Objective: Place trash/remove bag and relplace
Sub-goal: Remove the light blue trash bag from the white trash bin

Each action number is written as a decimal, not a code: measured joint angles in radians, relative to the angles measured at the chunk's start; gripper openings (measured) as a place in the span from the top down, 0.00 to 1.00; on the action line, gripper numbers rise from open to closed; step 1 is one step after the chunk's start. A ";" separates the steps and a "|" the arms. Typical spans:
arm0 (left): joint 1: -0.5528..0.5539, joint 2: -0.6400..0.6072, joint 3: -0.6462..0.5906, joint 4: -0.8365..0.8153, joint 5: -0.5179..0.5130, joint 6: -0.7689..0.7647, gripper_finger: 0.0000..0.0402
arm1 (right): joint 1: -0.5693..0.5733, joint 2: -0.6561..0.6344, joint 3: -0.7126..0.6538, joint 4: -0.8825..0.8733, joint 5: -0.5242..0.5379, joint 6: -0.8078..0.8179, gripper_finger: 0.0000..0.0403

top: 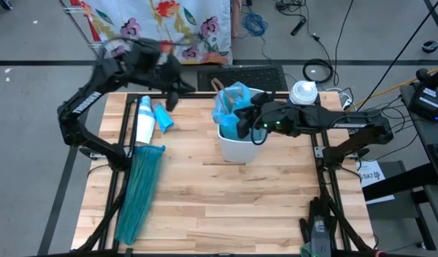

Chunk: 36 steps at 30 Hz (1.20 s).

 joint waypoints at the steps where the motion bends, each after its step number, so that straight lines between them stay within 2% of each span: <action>1: 0.000 0.001 -0.039 0.013 0.000 -0.011 1.00 | 0.005 -0.010 0.000 0.001 0.000 -0.008 1.00; 4: 0.000 -0.016 -0.182 0.097 0.012 -0.048 1.00 | 0.025 -0.038 0.000 -0.008 0.034 -0.015 1.00; 11: 0.035 -0.101 -0.580 0.455 0.101 -0.201 1.00 | 0.067 -0.076 0.000 -0.036 0.088 -0.010 1.00; 16: 0.124 -0.128 -0.841 0.712 0.223 -0.303 1.00 | 0.075 -0.076 0.000 -0.055 0.098 0.012 1.00; 20: 0.193 -0.106 -1.002 1.031 0.359 -0.478 1.00 | 0.075 -0.076 0.000 -0.085 0.098 0.041 1.00; 23: 0.214 -0.066 -1.046 1.204 0.409 -0.638 0.99 | 0.075 -0.076 0.000 -0.086 0.099 0.046 1.00; 28: 0.212 -0.003 -1.048 1.379 0.527 -0.760 0.90 | 0.073 -0.076 0.000 -0.086 0.099 0.049 1.00; 32: 0.206 0.024 -1.048 1.441 0.560 -0.808 0.81 | 0.073 -0.076 0.000 -0.086 0.102 0.064 1.00; 36: 0.211 0.025 -1.048 1.449 0.559 -0.804 0.76 | 0.073 -0.076 0.000 -0.086 0.111 0.065 1.00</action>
